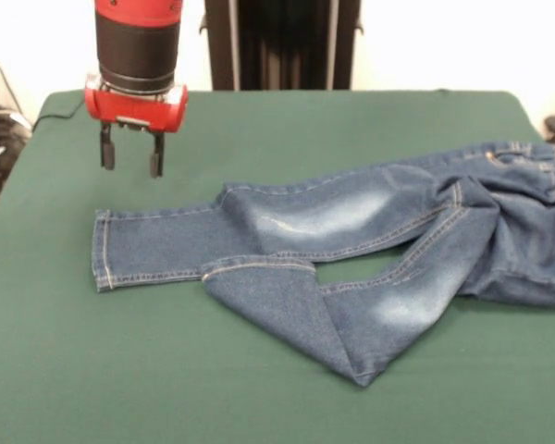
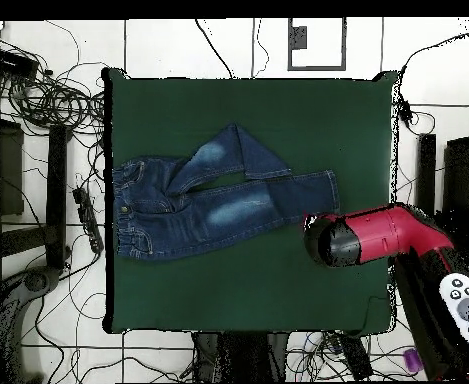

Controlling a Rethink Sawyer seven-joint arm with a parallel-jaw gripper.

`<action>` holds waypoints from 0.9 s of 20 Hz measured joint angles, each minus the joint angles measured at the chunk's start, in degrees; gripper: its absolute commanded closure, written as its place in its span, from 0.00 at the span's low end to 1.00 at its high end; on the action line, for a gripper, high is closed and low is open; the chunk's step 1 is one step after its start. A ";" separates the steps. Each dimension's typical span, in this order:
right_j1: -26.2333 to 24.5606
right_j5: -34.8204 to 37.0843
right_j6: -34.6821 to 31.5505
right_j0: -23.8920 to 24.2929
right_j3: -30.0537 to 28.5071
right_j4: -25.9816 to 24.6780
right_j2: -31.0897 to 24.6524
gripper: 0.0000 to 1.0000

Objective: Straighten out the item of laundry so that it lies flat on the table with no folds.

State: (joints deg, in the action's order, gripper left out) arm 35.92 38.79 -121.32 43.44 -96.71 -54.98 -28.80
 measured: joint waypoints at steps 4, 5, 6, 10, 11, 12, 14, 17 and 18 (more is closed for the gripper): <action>0.27 -0.43 0.00 1.68 -0.50 2.98 -0.03 0.00; 0.44 -0.89 0.00 2.52 -0.77 4.16 0.13 0.00; 0.52 -1.27 0.00 2.98 -0.91 4.74 0.36 0.00; 0.54 -4.01 -0.20 3.50 -0.84 5.81 2.97 0.00; 0.40 -4.95 -0.38 3.15 -0.69 5.78 3.91 0.00; -0.20 -7.23 -0.85 2.07 -0.17 5.75 5.97 0.00; -1.04 -9.41 -1.23 1.02 0.44 5.73 7.53 0.00; -3.79 -16.00 -2.23 -1.80 2.19 5.91 11.02 0.00; -4.97 -18.83 -2.76 -2.98 2.84 6.24 12.22 0.00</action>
State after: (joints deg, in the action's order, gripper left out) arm 30.94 19.96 -124.08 40.47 -93.87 -48.74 -16.58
